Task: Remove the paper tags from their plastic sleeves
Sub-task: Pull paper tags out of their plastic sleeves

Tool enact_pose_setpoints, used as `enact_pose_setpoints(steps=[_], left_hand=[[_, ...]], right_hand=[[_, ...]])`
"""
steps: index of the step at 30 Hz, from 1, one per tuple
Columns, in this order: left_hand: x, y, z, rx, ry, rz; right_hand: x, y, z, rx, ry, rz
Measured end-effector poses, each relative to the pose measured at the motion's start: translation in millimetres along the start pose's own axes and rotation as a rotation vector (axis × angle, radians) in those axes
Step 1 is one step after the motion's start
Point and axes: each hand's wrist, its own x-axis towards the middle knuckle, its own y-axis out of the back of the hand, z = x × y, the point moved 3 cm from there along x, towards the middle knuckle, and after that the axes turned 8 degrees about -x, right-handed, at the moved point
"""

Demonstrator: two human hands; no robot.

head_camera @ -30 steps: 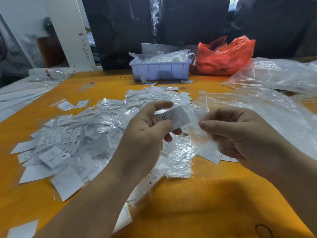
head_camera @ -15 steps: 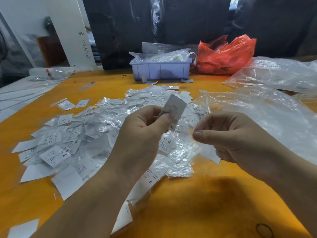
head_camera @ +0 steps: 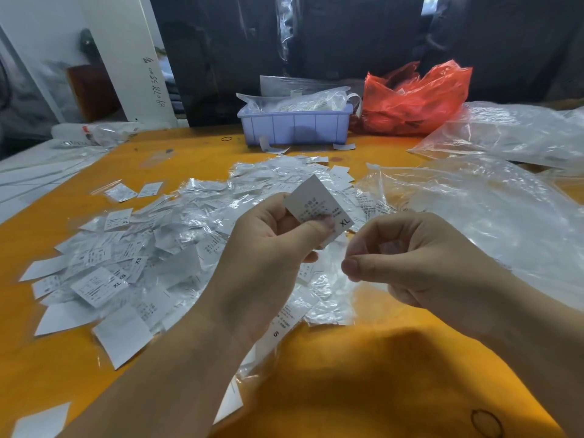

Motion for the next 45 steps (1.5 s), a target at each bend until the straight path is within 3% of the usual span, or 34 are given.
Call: enact_pose_setpoints(steps=[21,33,45], left_hand=[[-0.5,-1.3,1.2,-0.05,0.061,-0.062],[-4.9,-1.7,5.8,0.188,-0.084,-0.029],[-4.6,0.8,5.3,0.248,-0.079,-0.007]], right_hand=[[0.5,5.0,0.8,-0.06,-0.012,0.063],[0.4,7.4,2.0,-0.072,-0.009,0.11],[-0.2,5.4,0.2,-0.149,0.036,0.103]])
